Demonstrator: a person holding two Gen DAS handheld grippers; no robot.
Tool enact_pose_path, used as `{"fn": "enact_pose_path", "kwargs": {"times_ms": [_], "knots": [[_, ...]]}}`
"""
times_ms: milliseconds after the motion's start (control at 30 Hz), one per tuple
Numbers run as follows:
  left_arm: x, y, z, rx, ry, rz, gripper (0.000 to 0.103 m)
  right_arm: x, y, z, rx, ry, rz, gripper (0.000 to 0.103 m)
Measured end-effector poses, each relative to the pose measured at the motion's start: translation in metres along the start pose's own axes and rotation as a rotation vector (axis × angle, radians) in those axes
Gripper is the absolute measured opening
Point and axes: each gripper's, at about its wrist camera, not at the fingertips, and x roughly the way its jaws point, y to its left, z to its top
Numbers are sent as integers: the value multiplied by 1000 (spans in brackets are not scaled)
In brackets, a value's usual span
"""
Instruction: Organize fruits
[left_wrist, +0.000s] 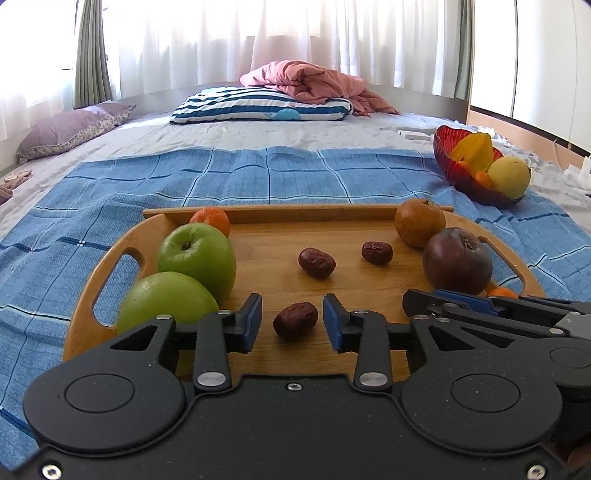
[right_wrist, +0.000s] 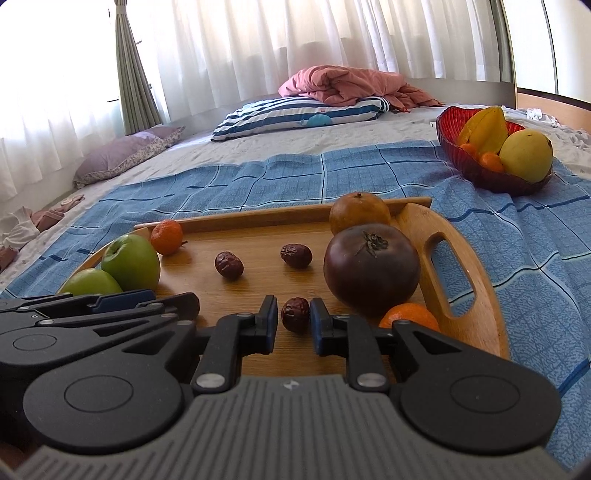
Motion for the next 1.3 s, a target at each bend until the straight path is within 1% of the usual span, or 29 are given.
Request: {"fn": "enact_pose_path", "kwargs": {"times_ms": [167, 233, 333, 633, 700, 733, 867, 1000, 1233, 1300], "knots": [[-6, 1, 1, 5, -10, 9, 42, -6, 0, 1, 5, -10, 1, 30], [-9, 1, 2, 4, -15, 15, 45, -9, 0, 1, 7, -15, -3, 35], [-14, 3, 3, 3, -22, 20, 51, -14, -2, 2, 10, -24, -8, 46], [-28, 6, 3, 13, -36, 24, 63, -29, -5, 2, 7, -53, -32, 58], [-32, 7, 3, 9, -39, 23, 69, -33, -6, 2, 6, -59, -36, 61], [-35, 8, 3, 7, -44, 25, 71, -35, -7, 1, 5, -63, -38, 62], [-46, 13, 2, 1, -62, 31, 83, -46, -8, 0, -6, -89, -49, 70], [-53, 18, -1, -9, -65, 20, 83, -54, -8, -2, -28, -109, -62, 78], [-62, 21, -8, -17, -65, 26, 85, -63, -2, -10, -88, -131, -85, 85], [-64, 22, -10, -22, -62, 24, 87, -65, 0, -11, -101, -133, -86, 86]]}}
